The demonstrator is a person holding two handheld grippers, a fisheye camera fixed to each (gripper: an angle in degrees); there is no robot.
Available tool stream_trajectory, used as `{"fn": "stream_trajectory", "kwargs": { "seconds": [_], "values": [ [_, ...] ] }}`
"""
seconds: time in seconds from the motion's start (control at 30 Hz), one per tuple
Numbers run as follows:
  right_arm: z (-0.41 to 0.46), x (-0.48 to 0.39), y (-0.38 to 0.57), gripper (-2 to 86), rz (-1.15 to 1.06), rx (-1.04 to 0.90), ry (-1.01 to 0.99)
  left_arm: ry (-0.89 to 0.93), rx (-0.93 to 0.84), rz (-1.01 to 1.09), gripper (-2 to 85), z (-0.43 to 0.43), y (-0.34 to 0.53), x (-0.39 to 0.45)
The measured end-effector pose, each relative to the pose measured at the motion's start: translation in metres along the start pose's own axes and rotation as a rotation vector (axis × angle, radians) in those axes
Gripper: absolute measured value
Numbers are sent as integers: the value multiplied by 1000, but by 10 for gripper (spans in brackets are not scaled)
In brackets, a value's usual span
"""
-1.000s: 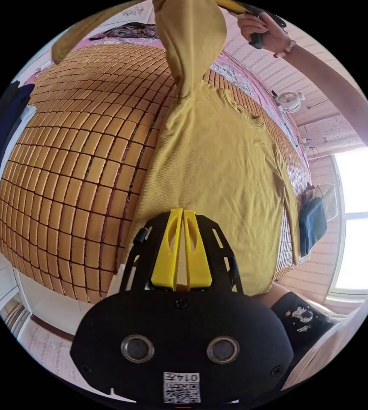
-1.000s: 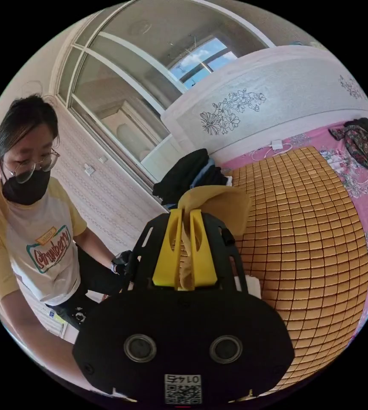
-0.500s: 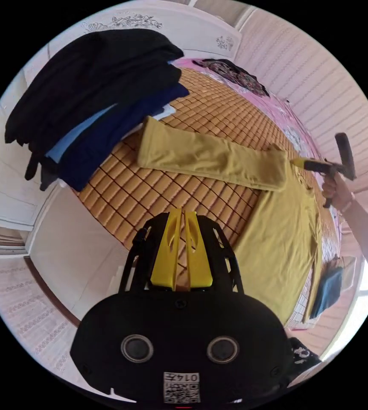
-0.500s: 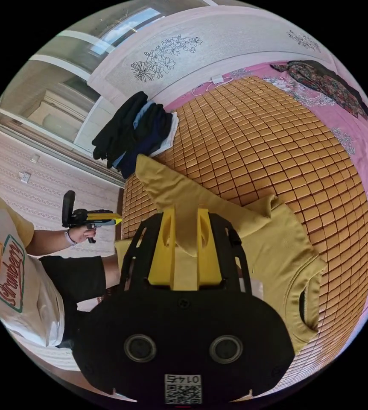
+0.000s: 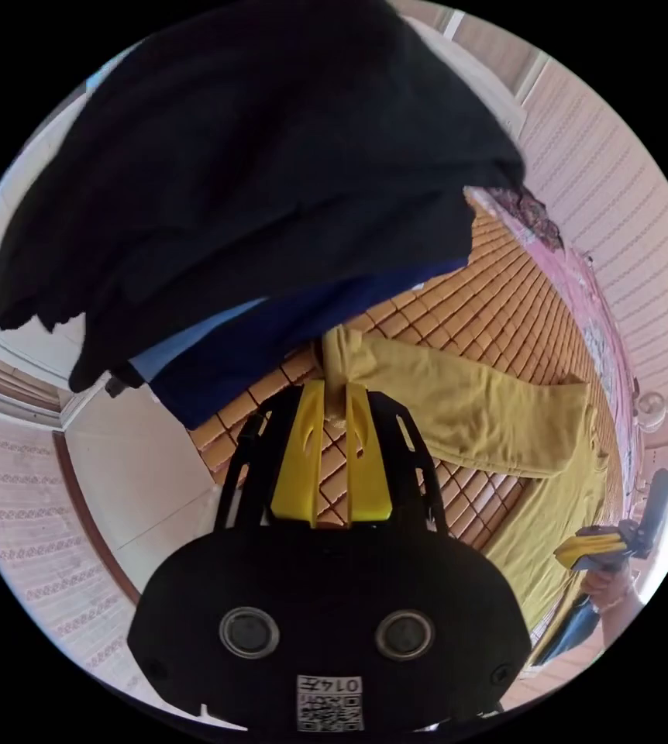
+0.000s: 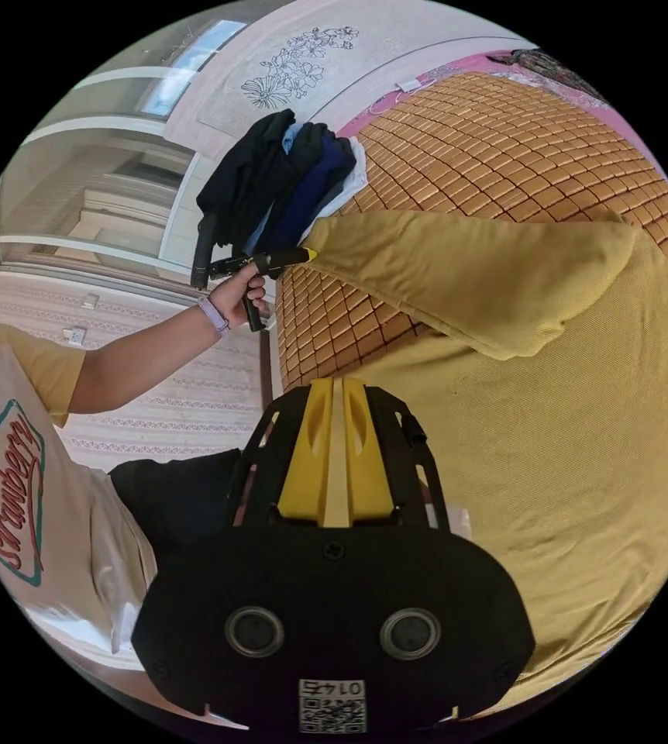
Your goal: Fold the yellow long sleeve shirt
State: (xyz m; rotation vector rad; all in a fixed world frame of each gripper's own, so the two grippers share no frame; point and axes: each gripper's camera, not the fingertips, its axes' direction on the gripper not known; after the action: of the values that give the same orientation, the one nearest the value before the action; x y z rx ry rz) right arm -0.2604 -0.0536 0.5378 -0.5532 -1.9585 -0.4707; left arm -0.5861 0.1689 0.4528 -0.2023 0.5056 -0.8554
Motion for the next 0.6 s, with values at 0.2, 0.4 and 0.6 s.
{"fn": "stream_trajectory", "kwargs": {
  "seconds": [0.2, 0.4, 0.6],
  "values": [
    [15, -6, 7, 17, -43, -94, -90, -28, 23, -52, 46, -29, 55, -25],
    [11, -10, -18, 23, -61, -70, -73, 37, 72, -134, 46, -44, 87, -30],
    [-29, -14, -59, 52, -107, 96, -267, 26, 279, 342, 47, -109, 109, 55]
  ]
}}
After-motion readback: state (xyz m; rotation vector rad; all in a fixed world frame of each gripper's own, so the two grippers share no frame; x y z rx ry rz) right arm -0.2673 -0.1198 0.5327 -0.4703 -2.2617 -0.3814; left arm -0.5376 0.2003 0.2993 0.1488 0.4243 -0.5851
